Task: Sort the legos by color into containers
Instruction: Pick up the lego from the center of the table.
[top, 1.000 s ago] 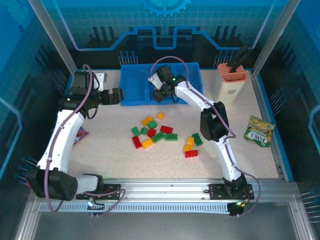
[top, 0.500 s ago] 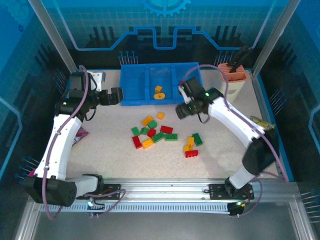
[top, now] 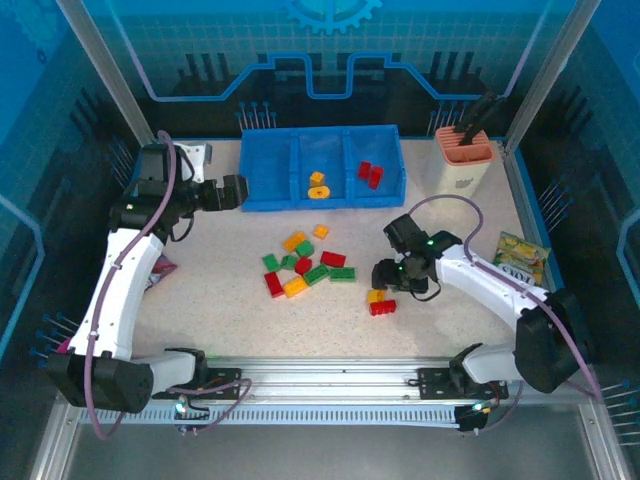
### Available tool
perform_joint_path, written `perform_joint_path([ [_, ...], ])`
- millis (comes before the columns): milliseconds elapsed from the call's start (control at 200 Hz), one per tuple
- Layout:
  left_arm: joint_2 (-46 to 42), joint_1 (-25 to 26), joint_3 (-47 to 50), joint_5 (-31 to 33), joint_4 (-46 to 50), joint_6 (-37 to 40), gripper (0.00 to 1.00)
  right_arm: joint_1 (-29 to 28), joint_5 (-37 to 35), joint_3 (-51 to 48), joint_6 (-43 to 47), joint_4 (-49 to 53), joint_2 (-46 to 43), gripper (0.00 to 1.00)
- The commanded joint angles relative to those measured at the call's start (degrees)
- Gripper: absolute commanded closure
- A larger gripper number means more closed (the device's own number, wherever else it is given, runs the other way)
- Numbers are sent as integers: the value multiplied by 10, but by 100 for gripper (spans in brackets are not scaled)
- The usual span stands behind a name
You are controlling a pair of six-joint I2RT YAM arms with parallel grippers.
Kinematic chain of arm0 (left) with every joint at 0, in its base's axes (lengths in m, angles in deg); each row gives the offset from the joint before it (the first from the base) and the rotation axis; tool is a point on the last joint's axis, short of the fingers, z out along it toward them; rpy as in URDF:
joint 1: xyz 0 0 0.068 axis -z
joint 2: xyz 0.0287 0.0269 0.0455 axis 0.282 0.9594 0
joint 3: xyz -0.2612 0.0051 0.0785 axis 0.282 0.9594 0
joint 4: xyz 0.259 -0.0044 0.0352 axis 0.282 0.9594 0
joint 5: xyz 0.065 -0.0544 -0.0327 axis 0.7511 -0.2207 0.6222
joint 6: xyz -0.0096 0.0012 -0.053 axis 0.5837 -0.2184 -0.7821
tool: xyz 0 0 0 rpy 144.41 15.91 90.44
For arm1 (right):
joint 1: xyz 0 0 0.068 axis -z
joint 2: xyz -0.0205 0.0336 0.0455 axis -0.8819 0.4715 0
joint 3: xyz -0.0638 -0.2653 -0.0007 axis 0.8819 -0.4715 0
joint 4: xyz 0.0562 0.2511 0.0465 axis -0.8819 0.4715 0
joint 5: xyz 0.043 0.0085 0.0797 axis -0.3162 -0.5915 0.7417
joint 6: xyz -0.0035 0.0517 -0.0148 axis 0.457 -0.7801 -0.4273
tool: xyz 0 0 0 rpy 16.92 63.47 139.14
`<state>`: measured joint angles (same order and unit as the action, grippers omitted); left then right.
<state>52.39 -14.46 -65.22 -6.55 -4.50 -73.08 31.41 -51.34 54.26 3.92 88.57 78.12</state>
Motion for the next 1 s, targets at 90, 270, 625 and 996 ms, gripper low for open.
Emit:
perform_joint_path([
  [90, 1, -4, -8, -12, -8, -3, 0, -7, 15, 14, -14, -45, 64, 34],
  [270, 4, -4, -10, -5, -4, 2, 1, -20, -18, 38, -10, -34, 116, 38],
  [625, 12, -4, -9, -6, -4, 7, 1, -36, -36, 75, 12, -18, 180, 52],
  [996, 15, -4, -11, -1, -2, 12, 0, -37, -71, 206, 118, 33, 247, 73],
])
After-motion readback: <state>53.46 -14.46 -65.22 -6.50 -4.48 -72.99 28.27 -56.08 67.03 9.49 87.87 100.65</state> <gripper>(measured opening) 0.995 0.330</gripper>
